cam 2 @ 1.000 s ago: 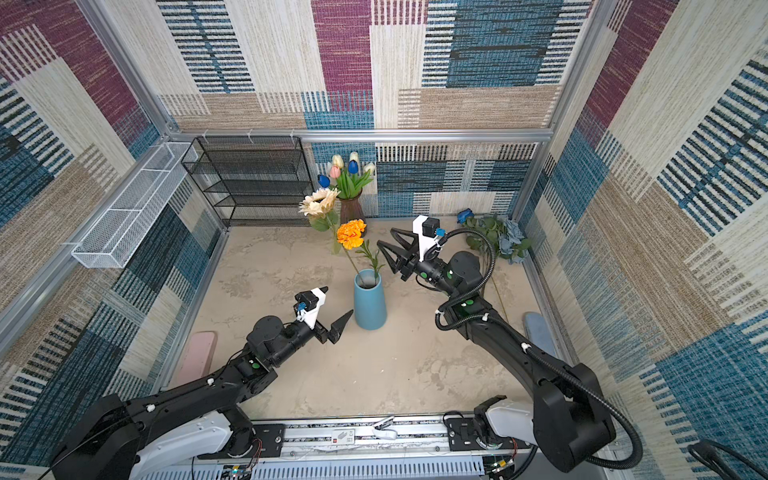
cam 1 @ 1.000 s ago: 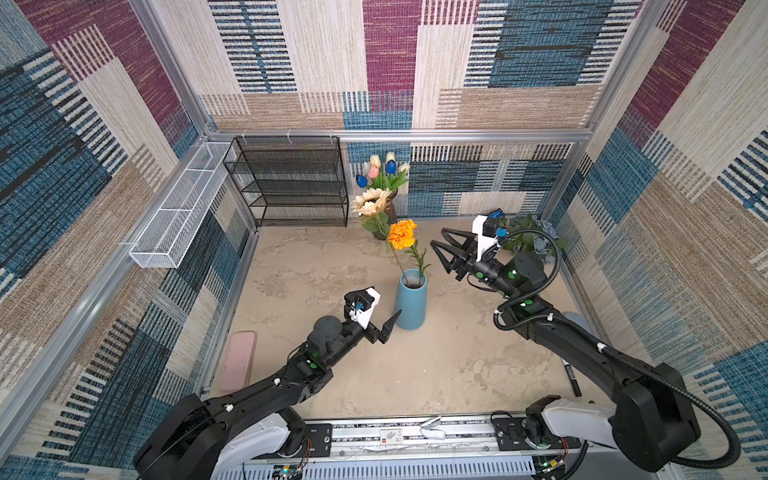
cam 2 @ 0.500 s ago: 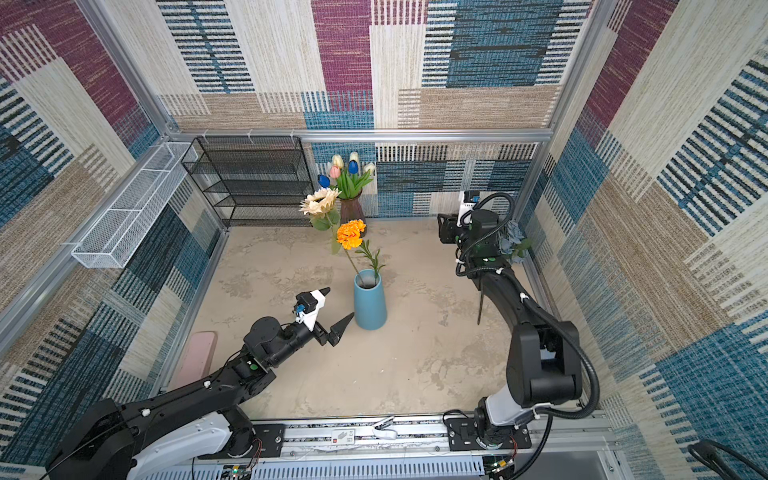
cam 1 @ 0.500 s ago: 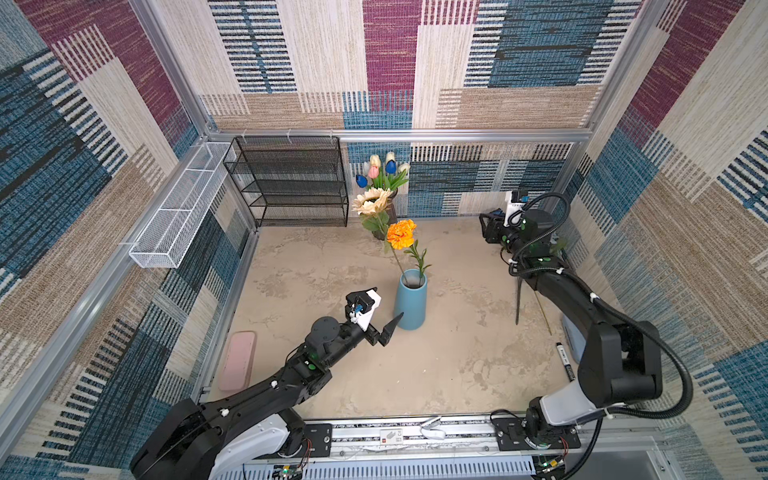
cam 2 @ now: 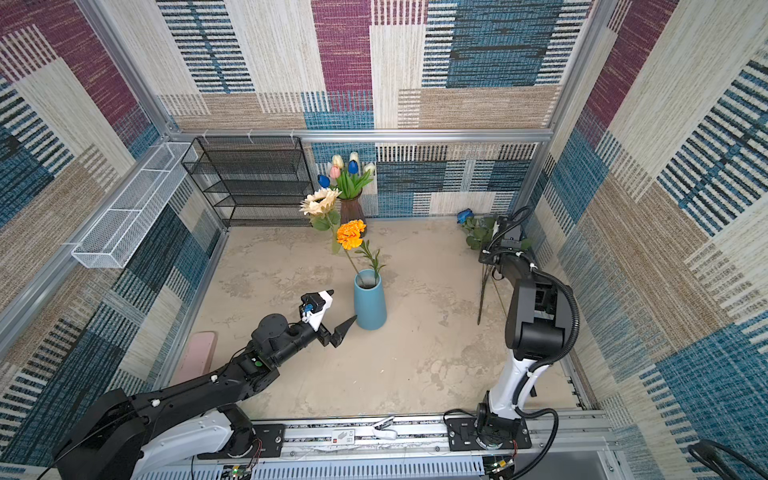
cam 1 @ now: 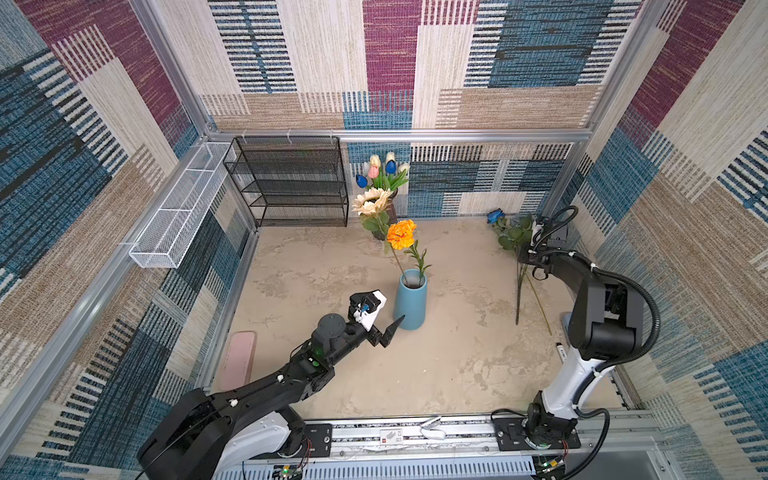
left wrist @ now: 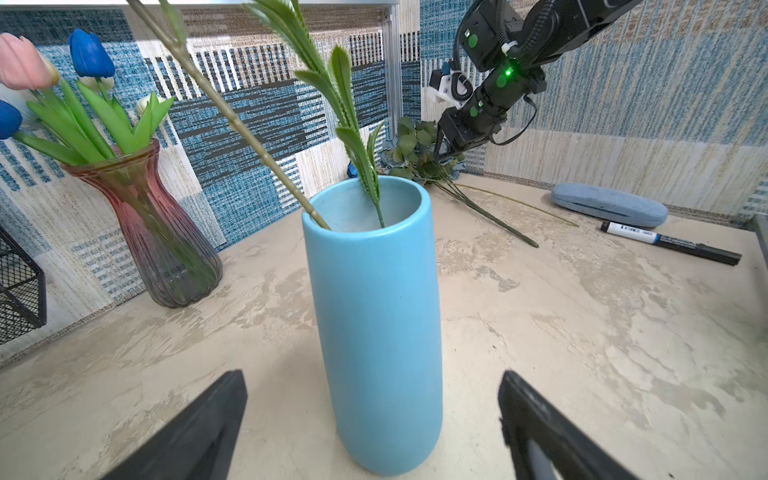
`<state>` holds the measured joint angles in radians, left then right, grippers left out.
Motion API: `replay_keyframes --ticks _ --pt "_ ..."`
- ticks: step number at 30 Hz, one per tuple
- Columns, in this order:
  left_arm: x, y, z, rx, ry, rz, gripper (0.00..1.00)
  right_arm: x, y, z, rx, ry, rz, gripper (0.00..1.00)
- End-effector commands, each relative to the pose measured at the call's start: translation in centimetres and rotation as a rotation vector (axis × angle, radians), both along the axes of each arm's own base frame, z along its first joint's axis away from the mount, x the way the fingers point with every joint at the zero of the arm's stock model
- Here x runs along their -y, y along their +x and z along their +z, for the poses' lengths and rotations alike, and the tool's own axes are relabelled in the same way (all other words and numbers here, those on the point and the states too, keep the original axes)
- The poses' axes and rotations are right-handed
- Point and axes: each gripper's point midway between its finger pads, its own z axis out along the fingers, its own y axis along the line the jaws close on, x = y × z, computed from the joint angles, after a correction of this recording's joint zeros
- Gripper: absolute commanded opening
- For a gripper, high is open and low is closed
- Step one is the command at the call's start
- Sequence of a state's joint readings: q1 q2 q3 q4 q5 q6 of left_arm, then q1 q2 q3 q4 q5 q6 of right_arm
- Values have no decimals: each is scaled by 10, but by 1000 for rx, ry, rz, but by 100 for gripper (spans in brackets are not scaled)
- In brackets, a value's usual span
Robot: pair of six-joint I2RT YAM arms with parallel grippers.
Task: Arrange the flowers into the vase
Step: 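Grasp the blue rose stems with the right gripper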
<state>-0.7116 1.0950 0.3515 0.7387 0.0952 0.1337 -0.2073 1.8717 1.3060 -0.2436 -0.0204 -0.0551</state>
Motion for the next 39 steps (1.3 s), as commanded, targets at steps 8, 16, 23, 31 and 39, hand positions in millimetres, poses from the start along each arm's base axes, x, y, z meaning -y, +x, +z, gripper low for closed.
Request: replay_keyframes --ticks 8,16,23,31,39 --pt "-9 -5 9 60 12 20 98 6 -4 -40 -144 -31 137 40" --pt "-6 -4 13 56 11 8 98 -4 -1 -53 -147 19 190 22" --pt "-5 -2 13 53 15 9 98 -10 0 -37 -116 35 208 10" --pt "-3 -1 14 53 12 9 98 -28 -3 7 -9 81 270 4" --pt "-1 -1 16 53 5 0 98 -51 -6 55 116 130 335 3"
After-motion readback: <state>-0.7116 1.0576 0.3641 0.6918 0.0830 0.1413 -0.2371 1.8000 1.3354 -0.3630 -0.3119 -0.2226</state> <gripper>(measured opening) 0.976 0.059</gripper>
